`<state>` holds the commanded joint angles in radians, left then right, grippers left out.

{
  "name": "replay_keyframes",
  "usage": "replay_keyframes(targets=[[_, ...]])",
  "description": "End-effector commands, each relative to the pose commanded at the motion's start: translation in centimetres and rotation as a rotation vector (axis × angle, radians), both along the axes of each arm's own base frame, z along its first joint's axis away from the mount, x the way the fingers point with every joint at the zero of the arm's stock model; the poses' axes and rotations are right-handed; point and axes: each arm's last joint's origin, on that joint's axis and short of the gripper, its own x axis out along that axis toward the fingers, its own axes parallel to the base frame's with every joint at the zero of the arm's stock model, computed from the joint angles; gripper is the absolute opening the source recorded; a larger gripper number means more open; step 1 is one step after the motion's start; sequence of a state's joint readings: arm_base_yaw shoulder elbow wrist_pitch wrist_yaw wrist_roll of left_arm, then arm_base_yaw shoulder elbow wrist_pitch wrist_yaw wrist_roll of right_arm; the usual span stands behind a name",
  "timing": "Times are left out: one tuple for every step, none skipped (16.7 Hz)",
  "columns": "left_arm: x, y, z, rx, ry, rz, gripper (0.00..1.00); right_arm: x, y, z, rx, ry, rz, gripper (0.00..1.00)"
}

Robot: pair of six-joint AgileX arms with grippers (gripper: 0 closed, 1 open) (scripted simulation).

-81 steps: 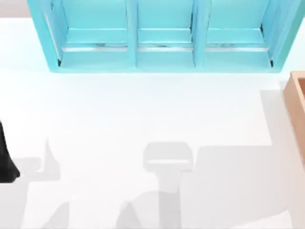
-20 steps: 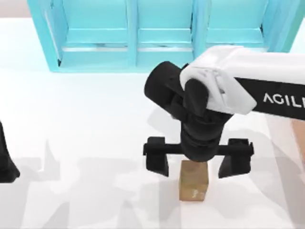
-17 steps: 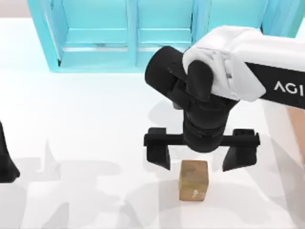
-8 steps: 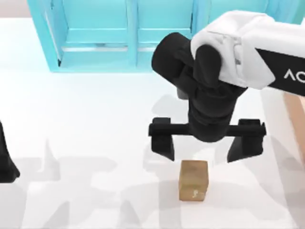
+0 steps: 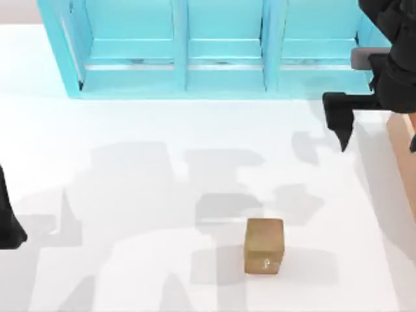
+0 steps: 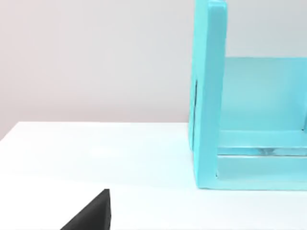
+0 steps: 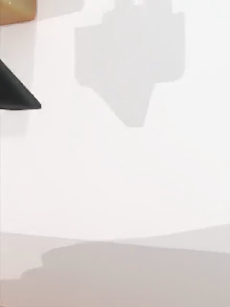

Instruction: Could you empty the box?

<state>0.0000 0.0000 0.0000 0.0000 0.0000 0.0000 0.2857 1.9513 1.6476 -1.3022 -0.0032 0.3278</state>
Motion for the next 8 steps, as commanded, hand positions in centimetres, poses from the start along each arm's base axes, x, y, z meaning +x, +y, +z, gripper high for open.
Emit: replay_keyframes(targets=[[0.0,0.0,0.0,0.000,0.000,0.000,1.00,0.9,-3.1,0.2,0.004,0.006,0.001,1.00],[0.0,0.0,0.0,0.000,0.000,0.000,1.00,1.5,-6.3,0.4,0.008,0.011,0.002,1.00],[0.0,0.0,0.0,0.000,0.000,0.000,1.00,1.8,-9.4,0.6,0.013,0.016,0.003,1.00],[0.0,0.0,0.0,0.000,0.000,0.000,1.00,1.8,-12.3,0.8,0.017,0.017,0.003,1.00],[0.0,0.0,0.0,0.000,0.000,0.000,1.00,1.7,-14.9,1.1,0.020,0.013,0.003,1.00],[0.0,0.0,0.0,0.000,0.000,0.000,1.00,1.4,-17.2,1.4,0.022,0.005,0.003,1.00],[0.0,0.0,0.0,0.000,0.000,0.000,1.00,1.0,-19.0,1.8,0.021,-0.006,0.003,1.00],[0.0,0.0,0.0,0.000,0.000,0.000,1.00,0.6,-20.5,2.2,0.019,-0.017,0.003,1.00]])
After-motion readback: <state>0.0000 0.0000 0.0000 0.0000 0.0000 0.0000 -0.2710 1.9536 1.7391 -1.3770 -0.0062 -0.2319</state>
